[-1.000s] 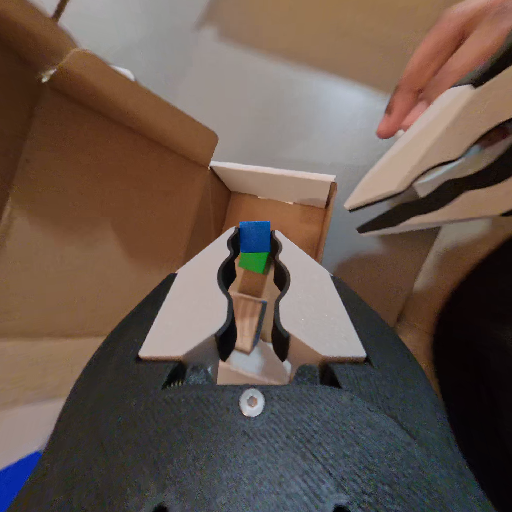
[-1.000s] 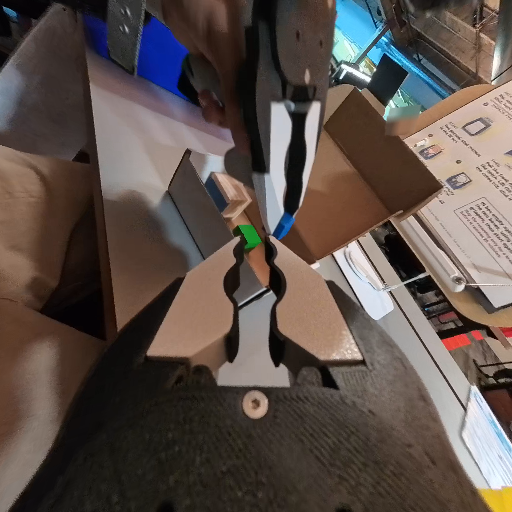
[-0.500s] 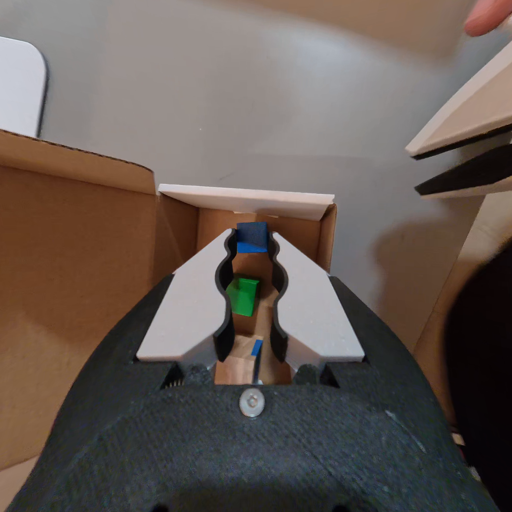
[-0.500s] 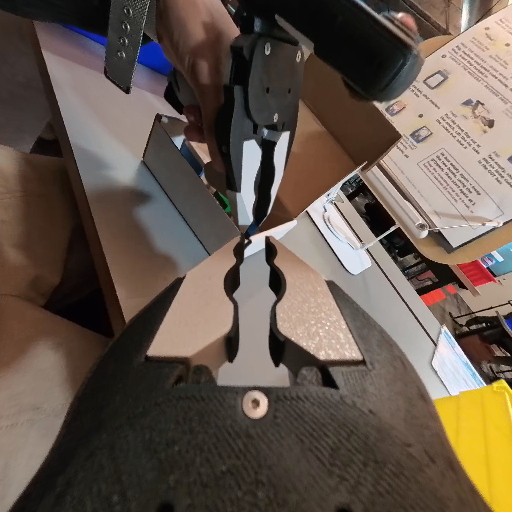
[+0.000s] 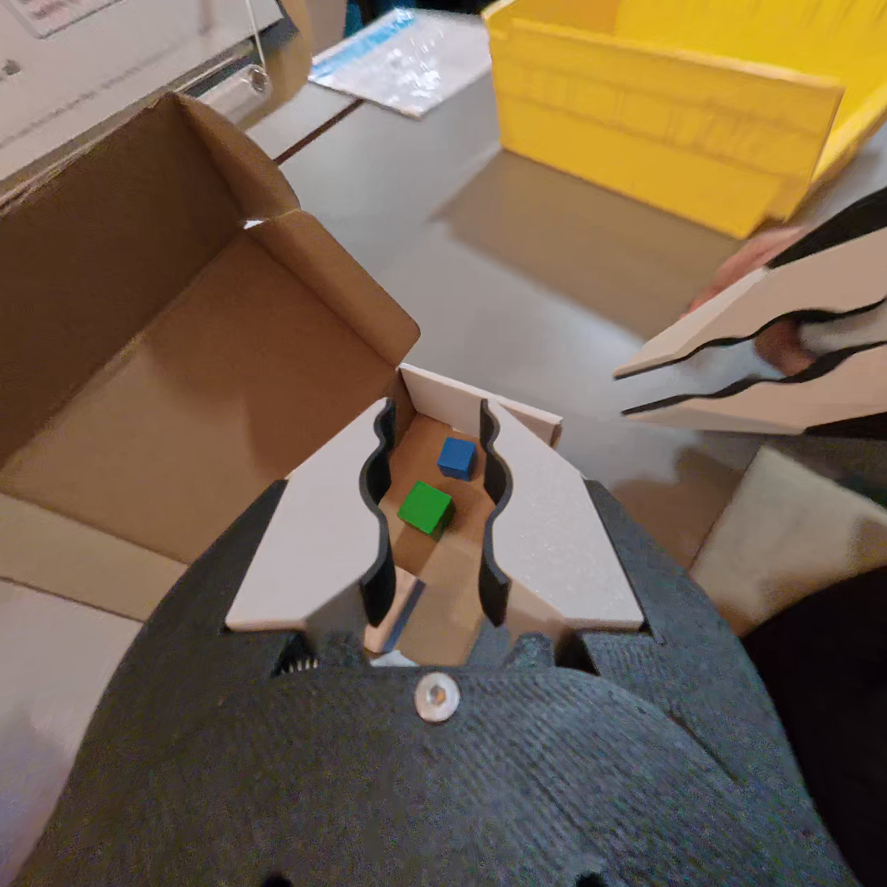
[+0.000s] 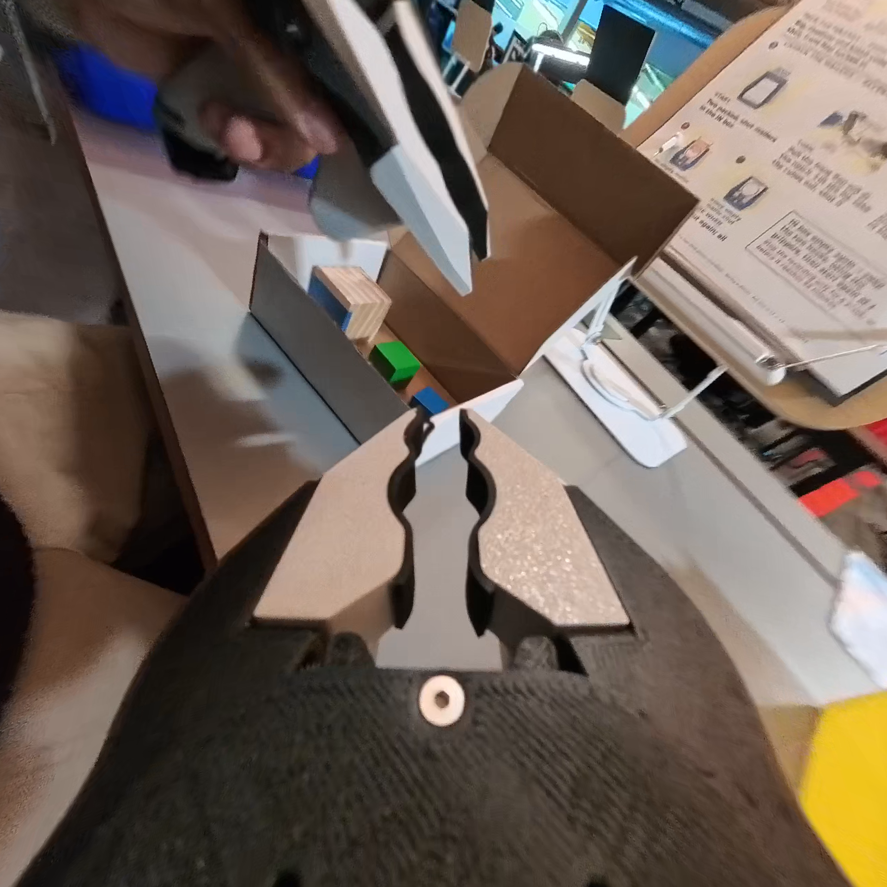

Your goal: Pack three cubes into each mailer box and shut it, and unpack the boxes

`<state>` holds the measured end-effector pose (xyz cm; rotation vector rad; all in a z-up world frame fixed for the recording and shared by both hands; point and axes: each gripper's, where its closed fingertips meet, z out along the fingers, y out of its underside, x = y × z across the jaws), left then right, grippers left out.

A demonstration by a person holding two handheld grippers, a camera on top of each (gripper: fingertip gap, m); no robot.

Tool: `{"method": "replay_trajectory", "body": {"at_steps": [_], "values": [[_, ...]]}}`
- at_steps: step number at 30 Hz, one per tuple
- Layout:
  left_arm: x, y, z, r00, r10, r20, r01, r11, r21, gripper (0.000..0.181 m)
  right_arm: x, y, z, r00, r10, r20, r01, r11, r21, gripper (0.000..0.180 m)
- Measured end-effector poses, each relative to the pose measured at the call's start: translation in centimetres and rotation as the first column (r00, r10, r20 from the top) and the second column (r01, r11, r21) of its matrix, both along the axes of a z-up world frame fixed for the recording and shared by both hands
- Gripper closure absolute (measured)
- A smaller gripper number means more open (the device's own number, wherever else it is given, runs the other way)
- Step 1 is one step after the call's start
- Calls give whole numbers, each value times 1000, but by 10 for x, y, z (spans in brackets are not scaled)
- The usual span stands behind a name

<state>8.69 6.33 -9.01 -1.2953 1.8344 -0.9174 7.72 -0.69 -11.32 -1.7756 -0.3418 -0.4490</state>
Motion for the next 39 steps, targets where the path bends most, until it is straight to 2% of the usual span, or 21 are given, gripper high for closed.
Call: {"method": "replay_trajectory", "body": {"at_steps": [1, 3, 5, 9, 12, 16, 18, 20, 21, 23, 26, 29, 33, 36, 39], "values": [[-3, -4, 2, 1000, 16, 18, -15, 999, -47, 143, -1, 3, 2, 996, 16, -83, -14, 1000, 18, 166], [-8, -6, 4, 995, 68, 74, -61, 993, -99, 140, 2, 9, 10, 964, 40, -264, -22, 997, 73, 165], [-14, -2, 5, 981, 128, 144, -113, 988, -104, 139, 11, 14, 16, 934, 41, -354, -4, 995, 104, 162], [-31, 26, 11, 932, 261, 250, -253, 965, -62, 138, 23, 26, 16, 947, 16, -321, 19, 994, 106, 161], [-46, 52, 19, 886, 371, 277, -349, 928, -127, 138, 23, 43, 29, 936, 29, -351, 28, 987, 156, 160], [-74, 90, 29, 768, 541, 343, -472, 840, -267, 139, 53, 75, 63, 911, -64, -408, 178, 952, 248, 156], [-85, 111, 25, 710, 616, 341, -539, 787, -300, 139, 79, 81, 79, 854, -122, -506, 311, 899, 308, 150], [-91, 136, 21, 631, 704, 324, -605, 709, -362, 139, 80, 82, 83, 791, -47, -610, 336, 867, 369, 148], [-89, 147, 21, 609, 730, 311, -617, 682, -393, 139, 73, 85, 75, 807, -18, -591, 284, 888, 361, 149], [-84, 162, 27, 587, 754, 295, -611, 652, -449, 139, 82, 84, 54, 851, -125, -509, 304, 909, 286, 144], [-79, 176, 33, 591, 749, 299, -594, 655, -466, 138, 92, 77, 72, 831, -103, -547, 334, 878, 342, 145], [-76, 183, 23, 624, 732, 275, -575, 668, -472, 134, 97, 81, 82, 805, -20, -593, 289, 886, 361, 139], [-64, 160, 0, 765, 614, 195, -414, 701, -581, 128, 100, 86, 69, 716, 90, -692, 180, 934, 308, 127], [-57, 153, -2, 795, 576, 190, -342, 685, -643, 128, 99, 78, 65, 664, 137, -735, 157, 935, 316, 129], [-52, 141, 2, 832, 509, 220, -273, 720, -638, 128, 90, 82, 51, 668, 129, -732, 114, 955, 272, 128]]}}
